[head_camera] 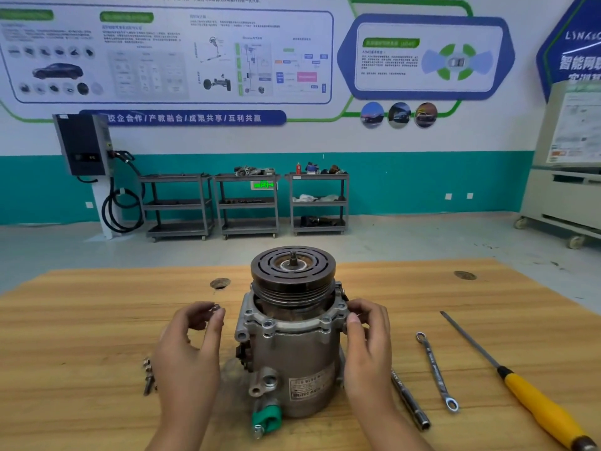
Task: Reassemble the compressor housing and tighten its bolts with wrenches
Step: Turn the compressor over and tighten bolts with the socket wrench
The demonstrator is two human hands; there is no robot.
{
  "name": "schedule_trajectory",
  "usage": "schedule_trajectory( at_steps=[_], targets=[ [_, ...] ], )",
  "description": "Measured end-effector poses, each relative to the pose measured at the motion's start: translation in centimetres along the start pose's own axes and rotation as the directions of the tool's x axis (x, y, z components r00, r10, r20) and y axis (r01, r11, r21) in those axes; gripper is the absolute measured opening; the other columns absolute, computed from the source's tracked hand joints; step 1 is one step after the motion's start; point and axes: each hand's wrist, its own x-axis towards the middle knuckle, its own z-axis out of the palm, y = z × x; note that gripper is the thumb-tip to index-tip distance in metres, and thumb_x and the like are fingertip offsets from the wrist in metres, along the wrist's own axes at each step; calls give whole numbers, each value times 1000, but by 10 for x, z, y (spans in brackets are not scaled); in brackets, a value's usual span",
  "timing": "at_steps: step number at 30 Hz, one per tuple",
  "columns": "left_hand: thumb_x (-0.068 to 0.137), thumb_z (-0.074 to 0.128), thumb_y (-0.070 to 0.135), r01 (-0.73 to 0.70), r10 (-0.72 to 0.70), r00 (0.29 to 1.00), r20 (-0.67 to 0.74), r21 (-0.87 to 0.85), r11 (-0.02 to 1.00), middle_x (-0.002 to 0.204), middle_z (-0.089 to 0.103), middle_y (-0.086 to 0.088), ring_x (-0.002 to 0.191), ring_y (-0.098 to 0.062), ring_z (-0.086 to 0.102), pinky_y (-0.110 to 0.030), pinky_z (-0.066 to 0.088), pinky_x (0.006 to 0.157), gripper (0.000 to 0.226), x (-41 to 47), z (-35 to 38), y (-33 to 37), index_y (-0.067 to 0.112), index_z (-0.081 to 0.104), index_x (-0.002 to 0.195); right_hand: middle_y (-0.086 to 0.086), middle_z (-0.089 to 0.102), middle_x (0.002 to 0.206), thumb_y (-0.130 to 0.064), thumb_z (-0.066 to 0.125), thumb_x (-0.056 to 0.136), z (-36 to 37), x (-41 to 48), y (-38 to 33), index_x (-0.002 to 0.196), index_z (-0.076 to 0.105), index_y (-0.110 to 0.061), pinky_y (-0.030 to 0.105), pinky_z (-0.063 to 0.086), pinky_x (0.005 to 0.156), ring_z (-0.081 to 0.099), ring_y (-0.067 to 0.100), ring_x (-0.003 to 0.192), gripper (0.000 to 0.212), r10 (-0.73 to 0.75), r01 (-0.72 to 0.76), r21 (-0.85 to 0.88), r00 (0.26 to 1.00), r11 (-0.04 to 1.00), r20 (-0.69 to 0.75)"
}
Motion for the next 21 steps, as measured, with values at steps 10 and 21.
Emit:
schedule_trajectory(
  at_steps=[10, 21],
  targets=[
    [73, 66, 37, -106, 149, 984, 99, -349, 931, 85, 69, 16, 80, -3, 64, -9, 44, 67, 18, -11, 7, 60, 41, 67, 90, -8, 54, 98, -26, 44, 85, 0, 3, 3, 92, 54, -31, 9, 43, 75, 54, 1, 91, 13, 7, -7, -11, 1000, 1000, 12],
    [70, 74, 26, -418, 430, 892, 141, -105, 902, 79, 64, 24, 79, -7, 51, -19, 44, 72, 14, -24, 33, 81, 24, 75, 84, -5, 54, 96, -25, 45, 83, 0, 5, 2, 90, 54, -28, 11, 44, 74, 54, 1, 90, 12, 14, -14, 13, 1000, 1000, 1]
  ],
)
